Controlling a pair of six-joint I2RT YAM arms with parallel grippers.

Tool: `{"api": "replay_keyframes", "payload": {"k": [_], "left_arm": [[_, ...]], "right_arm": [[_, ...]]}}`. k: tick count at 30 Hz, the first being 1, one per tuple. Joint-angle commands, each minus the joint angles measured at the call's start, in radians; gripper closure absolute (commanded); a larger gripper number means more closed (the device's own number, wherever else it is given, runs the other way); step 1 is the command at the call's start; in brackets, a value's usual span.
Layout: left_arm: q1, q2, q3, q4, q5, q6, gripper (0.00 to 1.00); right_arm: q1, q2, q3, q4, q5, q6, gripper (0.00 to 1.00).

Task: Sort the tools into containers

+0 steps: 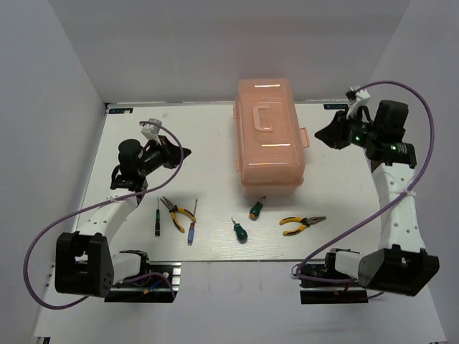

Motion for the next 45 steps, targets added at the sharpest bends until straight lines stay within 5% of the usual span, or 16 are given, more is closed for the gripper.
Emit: {"api": "replay_keyframes", "payload": {"k": [1,4,5,6,8,12,27,36,39,45], "left_arm": [[0.0,0.011,0.04,0.054,0.081,-0.008,1.0],[0.0,0.034,0.04,0.098,0.131,-0.008,0.87],[0.0,0.034,0.031,0.121,0.16,-0.008,0.76],[0.0,0.049,0.031,0.134,0.177,-0.008,0.49],[0.0,0.063,0.031,0.155,0.216,-0.008,0.27],[0.0,0.087,0.031,0.146,0.225,0.003,0.11],[0.0,0.169,0.067,0.112,0.236,0.024,0.09],[-0.009,0.198,0.077,0.131,0.236,-0.003,0.09],[-0.02,0.228,0.11,0.131,0.236,-0.014,0.11],[-0.069,0.285,0.198,0.164,0.236,-0.034,0.26]], "right_arm": [[0.072,0.083,0.127,0.066,-0.06,0.096,0.77],[0.167,0.282,0.25,0.064,-0.024,0.151,0.65],[0.184,0.307,0.273,0.054,0.014,0.154,0.61],[0.203,0.334,0.33,0.051,0.033,0.168,0.57],[0.279,0.443,0.423,0.008,0.106,0.174,0.46],[0.388,0.59,0.629,-0.049,0.205,0.211,0.4],[0.549,0.781,0.717,-0.002,0.616,0.33,0.36],[0.551,0.852,0.743,-0.023,0.593,0.39,0.38],[0.543,0.839,0.711,-0.025,0.524,0.436,0.47],[0.533,0.818,0.711,-0.011,0.403,0.494,0.53]]}}
